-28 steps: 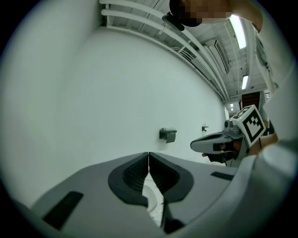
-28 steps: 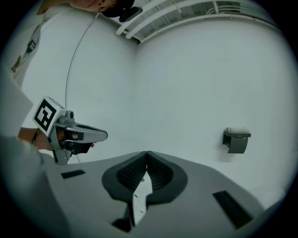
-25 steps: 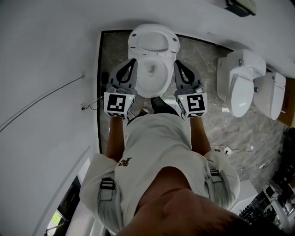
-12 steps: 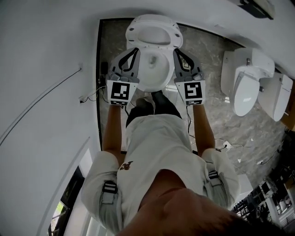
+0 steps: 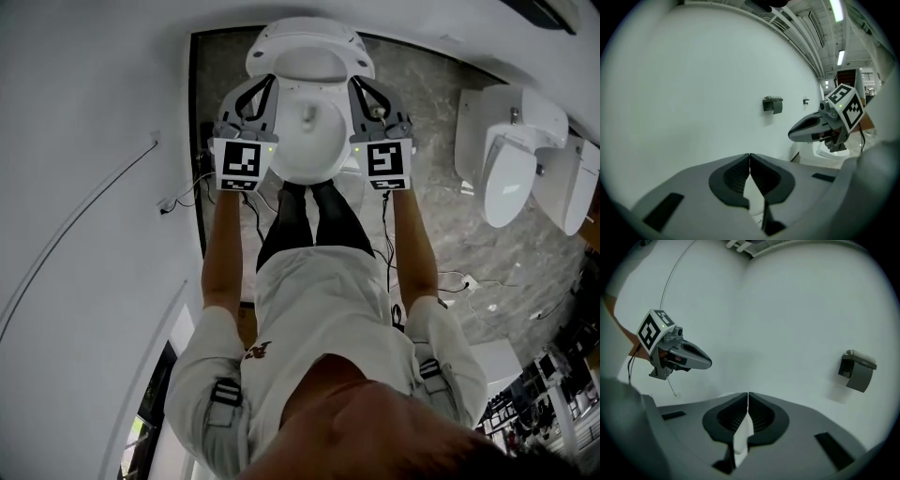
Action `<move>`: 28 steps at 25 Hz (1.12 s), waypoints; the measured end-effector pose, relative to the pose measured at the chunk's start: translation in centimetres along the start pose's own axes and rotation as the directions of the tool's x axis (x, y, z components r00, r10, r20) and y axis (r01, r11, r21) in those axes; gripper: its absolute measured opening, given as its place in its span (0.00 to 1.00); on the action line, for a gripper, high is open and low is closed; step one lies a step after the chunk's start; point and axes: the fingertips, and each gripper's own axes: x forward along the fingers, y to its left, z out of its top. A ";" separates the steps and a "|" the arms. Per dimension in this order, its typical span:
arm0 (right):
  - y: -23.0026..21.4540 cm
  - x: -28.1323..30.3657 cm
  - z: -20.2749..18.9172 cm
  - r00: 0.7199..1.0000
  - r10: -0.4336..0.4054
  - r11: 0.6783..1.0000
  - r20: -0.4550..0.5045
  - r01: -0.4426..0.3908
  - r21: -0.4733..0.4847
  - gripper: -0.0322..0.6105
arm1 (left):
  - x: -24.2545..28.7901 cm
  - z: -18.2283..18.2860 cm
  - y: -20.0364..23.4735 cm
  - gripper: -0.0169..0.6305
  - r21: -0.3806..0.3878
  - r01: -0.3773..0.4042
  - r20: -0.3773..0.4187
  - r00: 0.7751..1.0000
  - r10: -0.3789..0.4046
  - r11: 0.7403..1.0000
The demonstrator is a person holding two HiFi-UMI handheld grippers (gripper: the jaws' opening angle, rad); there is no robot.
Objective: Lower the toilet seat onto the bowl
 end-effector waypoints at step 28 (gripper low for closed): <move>-0.4 12.2 -7.4 0.986 -0.042 0.978 -0.163 0.008 -0.208 0.26 | 10.6 -8.5 2.7 0.19 0.109 0.222 -0.039 0.975 -0.219 0.969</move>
